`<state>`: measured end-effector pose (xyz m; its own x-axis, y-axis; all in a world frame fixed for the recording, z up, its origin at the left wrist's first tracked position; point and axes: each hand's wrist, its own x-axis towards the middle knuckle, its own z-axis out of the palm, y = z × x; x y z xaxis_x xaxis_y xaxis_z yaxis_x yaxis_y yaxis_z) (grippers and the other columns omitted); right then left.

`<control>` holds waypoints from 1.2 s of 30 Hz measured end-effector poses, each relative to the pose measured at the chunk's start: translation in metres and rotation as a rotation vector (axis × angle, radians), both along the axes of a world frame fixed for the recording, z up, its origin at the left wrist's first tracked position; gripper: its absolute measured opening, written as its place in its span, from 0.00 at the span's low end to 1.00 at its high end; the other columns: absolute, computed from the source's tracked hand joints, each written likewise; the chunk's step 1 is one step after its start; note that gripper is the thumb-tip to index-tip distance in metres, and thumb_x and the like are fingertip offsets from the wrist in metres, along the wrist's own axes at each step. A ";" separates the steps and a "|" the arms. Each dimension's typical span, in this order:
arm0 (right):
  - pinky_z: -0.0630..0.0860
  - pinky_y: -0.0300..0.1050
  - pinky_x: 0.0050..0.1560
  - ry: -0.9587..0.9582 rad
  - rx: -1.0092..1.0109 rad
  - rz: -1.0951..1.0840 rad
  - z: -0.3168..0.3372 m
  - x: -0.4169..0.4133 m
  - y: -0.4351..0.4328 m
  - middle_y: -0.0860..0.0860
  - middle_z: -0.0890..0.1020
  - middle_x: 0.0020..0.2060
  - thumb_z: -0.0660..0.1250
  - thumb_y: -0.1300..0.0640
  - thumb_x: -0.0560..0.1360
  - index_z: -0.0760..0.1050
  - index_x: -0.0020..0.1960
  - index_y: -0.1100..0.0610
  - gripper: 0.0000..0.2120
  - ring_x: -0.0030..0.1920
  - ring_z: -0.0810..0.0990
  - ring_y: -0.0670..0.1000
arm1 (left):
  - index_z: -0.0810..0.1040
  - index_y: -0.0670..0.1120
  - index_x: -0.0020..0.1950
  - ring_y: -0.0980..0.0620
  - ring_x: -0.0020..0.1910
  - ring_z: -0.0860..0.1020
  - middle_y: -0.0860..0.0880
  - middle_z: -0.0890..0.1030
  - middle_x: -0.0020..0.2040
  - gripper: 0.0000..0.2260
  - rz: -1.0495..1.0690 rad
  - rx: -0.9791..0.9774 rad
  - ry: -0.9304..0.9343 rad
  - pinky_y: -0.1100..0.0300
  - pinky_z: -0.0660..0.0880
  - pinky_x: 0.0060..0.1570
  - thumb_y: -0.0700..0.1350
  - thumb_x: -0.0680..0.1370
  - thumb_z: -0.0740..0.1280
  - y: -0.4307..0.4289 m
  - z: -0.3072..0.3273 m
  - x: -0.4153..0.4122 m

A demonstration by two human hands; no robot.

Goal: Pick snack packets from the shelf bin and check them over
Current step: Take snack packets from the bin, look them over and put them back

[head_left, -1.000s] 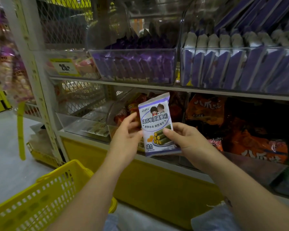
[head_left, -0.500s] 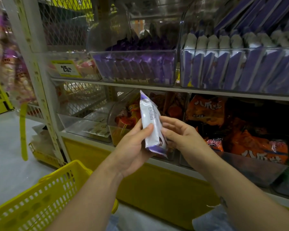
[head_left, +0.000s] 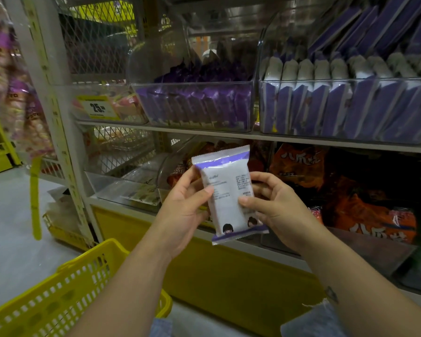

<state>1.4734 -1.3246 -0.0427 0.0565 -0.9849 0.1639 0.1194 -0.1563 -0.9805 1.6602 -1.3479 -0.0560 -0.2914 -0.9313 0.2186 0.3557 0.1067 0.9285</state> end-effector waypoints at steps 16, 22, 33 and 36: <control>0.78 0.35 0.48 0.565 -0.457 -0.195 0.003 0.019 0.012 0.34 0.78 0.47 0.73 0.66 0.71 0.75 0.56 0.41 0.23 0.53 0.76 0.34 | 0.61 0.53 0.77 0.49 0.58 0.80 0.48 0.75 0.68 0.31 0.210 0.042 -0.038 0.49 0.81 0.48 0.44 0.76 0.68 -0.002 0.000 0.000; 0.77 0.44 0.53 0.697 -0.518 -0.239 0.000 0.019 0.013 0.38 0.78 0.51 0.72 0.65 0.71 0.77 0.59 0.45 0.22 0.54 0.76 0.39 | 0.70 0.42 0.72 0.44 0.60 0.79 0.39 0.76 0.64 0.22 0.271 0.065 -0.142 0.53 0.81 0.45 0.41 0.79 0.65 -0.008 0.002 0.004; 0.77 0.37 0.54 0.608 -0.406 -0.181 0.005 0.013 0.009 0.38 0.79 0.51 0.75 0.62 0.70 0.78 0.63 0.49 0.23 0.54 0.76 0.35 | 0.64 0.51 0.76 0.50 0.64 0.75 0.49 0.71 0.72 0.34 0.320 -0.067 -0.257 0.49 0.79 0.57 0.38 0.70 0.67 -0.018 -0.007 0.001; 0.77 0.42 0.56 0.583 -0.366 -0.143 0.006 0.013 0.009 0.41 0.80 0.55 0.74 0.61 0.71 0.78 0.63 0.48 0.22 0.55 0.77 0.38 | 0.61 0.54 0.77 0.50 0.60 0.78 0.53 0.72 0.69 0.39 0.293 -0.055 -0.222 0.51 0.80 0.53 0.40 0.67 0.69 -0.017 -0.009 -0.003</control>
